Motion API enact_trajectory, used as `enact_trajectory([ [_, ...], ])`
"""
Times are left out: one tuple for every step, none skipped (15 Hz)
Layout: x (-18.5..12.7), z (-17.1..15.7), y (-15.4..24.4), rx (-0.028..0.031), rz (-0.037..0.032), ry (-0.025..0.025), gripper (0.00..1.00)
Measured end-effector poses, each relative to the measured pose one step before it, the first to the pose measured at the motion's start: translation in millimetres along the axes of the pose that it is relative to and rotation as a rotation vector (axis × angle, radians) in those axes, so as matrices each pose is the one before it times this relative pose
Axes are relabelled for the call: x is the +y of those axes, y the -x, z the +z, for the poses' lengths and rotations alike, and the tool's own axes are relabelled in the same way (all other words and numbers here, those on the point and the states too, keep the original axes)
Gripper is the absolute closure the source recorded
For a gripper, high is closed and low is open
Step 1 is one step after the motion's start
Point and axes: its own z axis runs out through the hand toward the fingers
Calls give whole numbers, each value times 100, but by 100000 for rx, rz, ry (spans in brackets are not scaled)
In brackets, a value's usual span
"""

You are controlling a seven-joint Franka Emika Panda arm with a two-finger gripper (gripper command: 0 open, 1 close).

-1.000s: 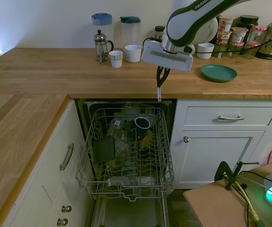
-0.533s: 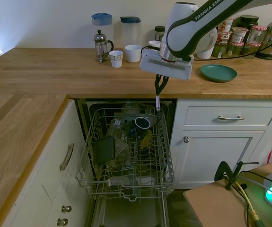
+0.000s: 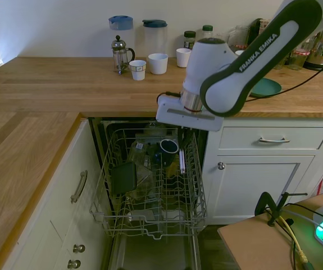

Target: Put the fork in the dishwasher

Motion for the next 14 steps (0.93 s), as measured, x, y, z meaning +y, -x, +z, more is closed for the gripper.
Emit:
enact_trajectory([
  [646,1715,377,675,419,872,100],
  [505,1658,-28,454,745,847,100],
  [330,1532,-227,277,621,546,100],
  [88,1373,-363,608,807,472,100],
  [-14,1264,-245,501,664,467,100],
  [-182,1266,-76,210,374,320,100],
  [-276,1183,68,-33,414,188,100],
  [-381,1024,145,-100,413,257,100],
  [-440,841,123,105,251,138,100],
  [-311,658,49,265,143,232,100],
  [-180,552,6,408,78,310,100],
  [-128,411,-33,349,846,337,0],
  [-61,299,-24,513,283,260,0],
  [38,169,126,360,6,175,0],
])
